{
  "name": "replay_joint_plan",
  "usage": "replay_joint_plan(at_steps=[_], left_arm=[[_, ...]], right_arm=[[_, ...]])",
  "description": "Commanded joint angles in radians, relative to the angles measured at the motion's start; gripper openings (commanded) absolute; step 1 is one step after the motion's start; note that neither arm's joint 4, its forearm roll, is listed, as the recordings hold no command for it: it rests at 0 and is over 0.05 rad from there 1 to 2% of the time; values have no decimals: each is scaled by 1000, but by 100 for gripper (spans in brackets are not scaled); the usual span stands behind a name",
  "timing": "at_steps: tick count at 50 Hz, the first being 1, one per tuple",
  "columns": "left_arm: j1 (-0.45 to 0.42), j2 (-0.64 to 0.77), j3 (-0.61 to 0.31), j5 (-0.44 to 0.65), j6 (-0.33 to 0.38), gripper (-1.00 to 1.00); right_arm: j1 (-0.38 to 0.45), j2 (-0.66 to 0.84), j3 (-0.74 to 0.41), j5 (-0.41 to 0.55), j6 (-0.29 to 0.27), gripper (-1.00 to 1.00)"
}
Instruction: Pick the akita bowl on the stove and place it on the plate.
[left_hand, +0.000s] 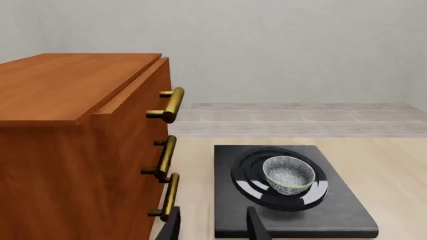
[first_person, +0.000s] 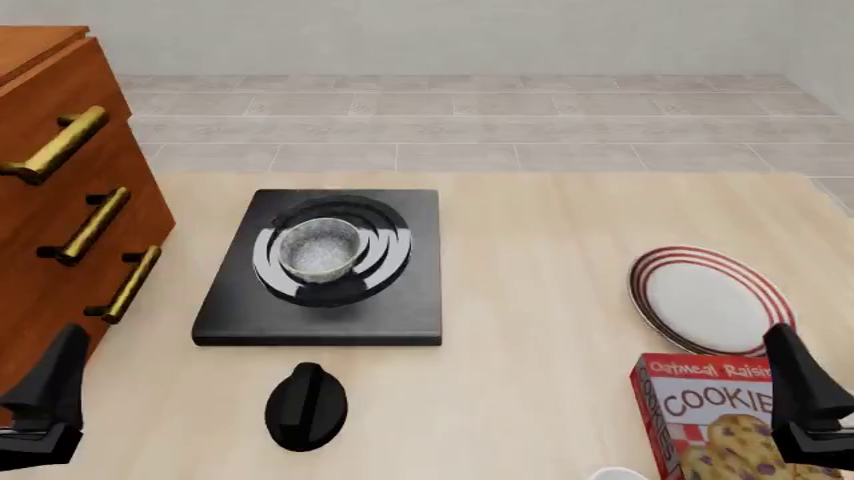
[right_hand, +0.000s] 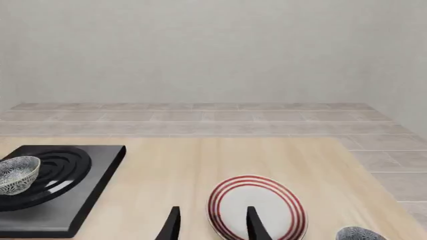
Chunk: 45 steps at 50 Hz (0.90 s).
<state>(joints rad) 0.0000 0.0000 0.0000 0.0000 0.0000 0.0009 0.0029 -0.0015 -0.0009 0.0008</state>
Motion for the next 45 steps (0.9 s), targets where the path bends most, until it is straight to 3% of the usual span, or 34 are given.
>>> replay_joint_plan(at_steps=[1, 9, 13, 24, 31, 44, 45], left_arm=[[0, 0, 0, 0, 0, 100], [0, 0, 0, 0, 0, 100], [0, 0, 0, 0, 0, 100], [0, 0, 0, 0, 0, 100], [0, 0, 0, 0, 0, 100], [0, 0, 0, 0, 0, 100], [0, 0, 0, 0, 0, 100]], right_arm=[[11, 17, -2, -12, 0, 100], [6, 34, -4, -15, -3, 100], [20, 65, -23, -20, -48, 100], [82, 198, -125, -48, -45, 100], [154, 322, -196, -62, -72, 100], [266, 434, -350, 3, -124, 100], [305, 471, -376, 9, -132, 100]])
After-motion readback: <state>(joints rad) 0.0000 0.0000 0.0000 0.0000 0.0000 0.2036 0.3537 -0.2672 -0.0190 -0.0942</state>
